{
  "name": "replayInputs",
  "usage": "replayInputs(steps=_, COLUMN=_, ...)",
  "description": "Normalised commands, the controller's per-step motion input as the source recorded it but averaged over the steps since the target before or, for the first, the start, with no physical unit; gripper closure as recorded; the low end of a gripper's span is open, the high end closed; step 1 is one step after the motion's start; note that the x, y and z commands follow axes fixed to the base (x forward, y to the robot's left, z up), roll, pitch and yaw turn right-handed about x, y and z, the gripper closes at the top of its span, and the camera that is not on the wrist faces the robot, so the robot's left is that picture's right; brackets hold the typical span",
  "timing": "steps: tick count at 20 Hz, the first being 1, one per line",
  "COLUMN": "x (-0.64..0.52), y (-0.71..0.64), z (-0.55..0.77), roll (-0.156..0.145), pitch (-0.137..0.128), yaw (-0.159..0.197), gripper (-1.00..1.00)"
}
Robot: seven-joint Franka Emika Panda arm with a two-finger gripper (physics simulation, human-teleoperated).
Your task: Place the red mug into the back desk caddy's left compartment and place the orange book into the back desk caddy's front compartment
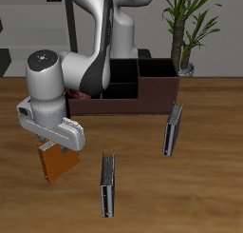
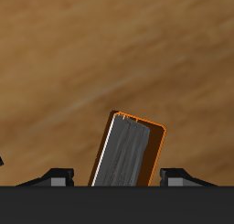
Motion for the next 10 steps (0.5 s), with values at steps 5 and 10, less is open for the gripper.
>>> replayInputs(steps=5, x=-0.05, y=-0.08, z=0.04, roll=-0.002, pitch=0.003, yaw=-0.013, gripper=1.0)
replayInputs(steps=10, x=0.03, y=-0.1, z=0.11, roll=-0.002, pitch=-0.004, yaw=-0.007, gripper=1.0)
